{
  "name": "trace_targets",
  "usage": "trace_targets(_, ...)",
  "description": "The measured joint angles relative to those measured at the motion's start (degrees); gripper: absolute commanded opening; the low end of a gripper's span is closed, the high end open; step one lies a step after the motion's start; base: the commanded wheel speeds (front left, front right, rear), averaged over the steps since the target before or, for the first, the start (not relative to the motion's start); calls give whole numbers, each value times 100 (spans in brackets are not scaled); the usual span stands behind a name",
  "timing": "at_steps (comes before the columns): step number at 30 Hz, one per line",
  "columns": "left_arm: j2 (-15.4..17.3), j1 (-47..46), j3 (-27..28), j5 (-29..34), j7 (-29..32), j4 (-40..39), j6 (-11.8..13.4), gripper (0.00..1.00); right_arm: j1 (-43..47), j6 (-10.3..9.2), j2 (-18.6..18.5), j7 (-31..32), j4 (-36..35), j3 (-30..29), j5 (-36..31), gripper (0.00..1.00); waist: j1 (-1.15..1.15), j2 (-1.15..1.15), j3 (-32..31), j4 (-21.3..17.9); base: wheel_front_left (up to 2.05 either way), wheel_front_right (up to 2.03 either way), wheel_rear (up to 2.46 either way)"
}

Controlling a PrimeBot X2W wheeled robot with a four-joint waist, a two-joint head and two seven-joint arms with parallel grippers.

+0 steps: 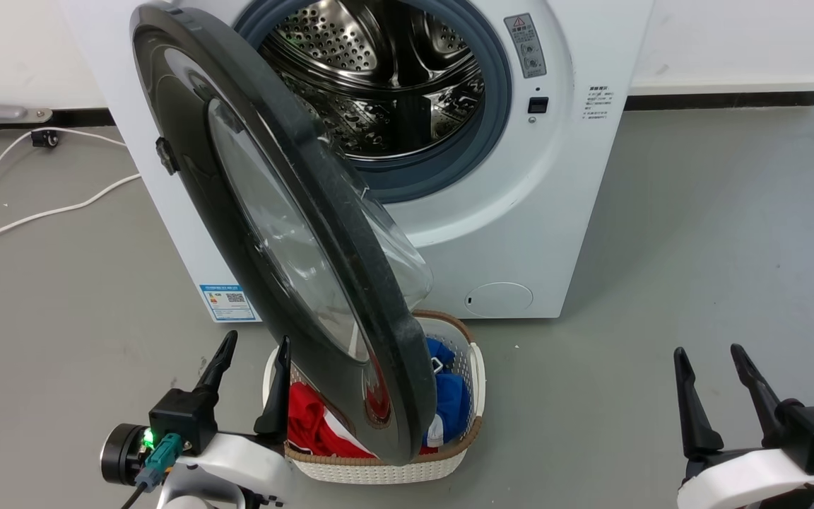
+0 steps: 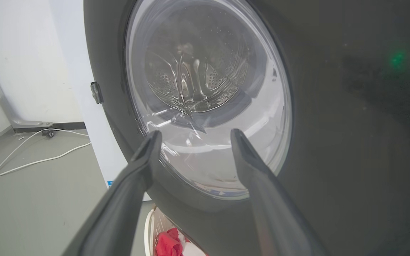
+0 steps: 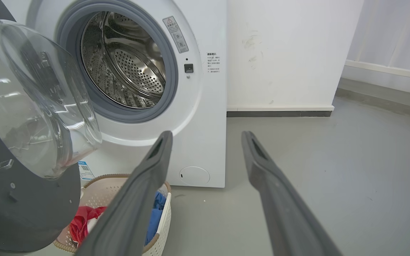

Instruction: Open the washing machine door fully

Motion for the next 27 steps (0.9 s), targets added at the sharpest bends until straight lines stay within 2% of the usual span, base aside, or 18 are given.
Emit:
trace_targets(14, -9, -9, 37, 20, 0, 40, 0, 100, -77, 0, 3, -84, 182, 63, 14, 100, 0, 0, -9, 15, 0, 0, 0)
trace_targets(15, -11, -13, 37, 20, 0, 45, 0, 83, -78, 0, 3, -88, 190, 66, 16, 100, 0, 0, -9, 16, 0, 0, 0)
trace_targets(16, -12, -25, 38, 19, 0, 51, 0, 39, -80, 0, 3, -89, 199, 74, 16, 100, 0, 0, -9, 17, 0, 0, 0)
trace_targets(17, -12, -37, 40, 14, 0, 51, 0, 11, -81, 0, 3, -90, 207, 78, 16, 100, 0, 0, -8, 17, 0, 0, 0)
trace_targets(18, -13, -49, 41, 10, 0, 55, 0, 0, -85, 0, 3, -102, 215, 87, 16, 100, 0, 0, -7, 17, 0, 0, 0)
trace_targets(27, -13, -135, 75, -85, -1, 23, 0, 0, -113, 0, 4, -112, 275, 108, 4, 100, 0, 0, 0, 23, 0, 0, 0)
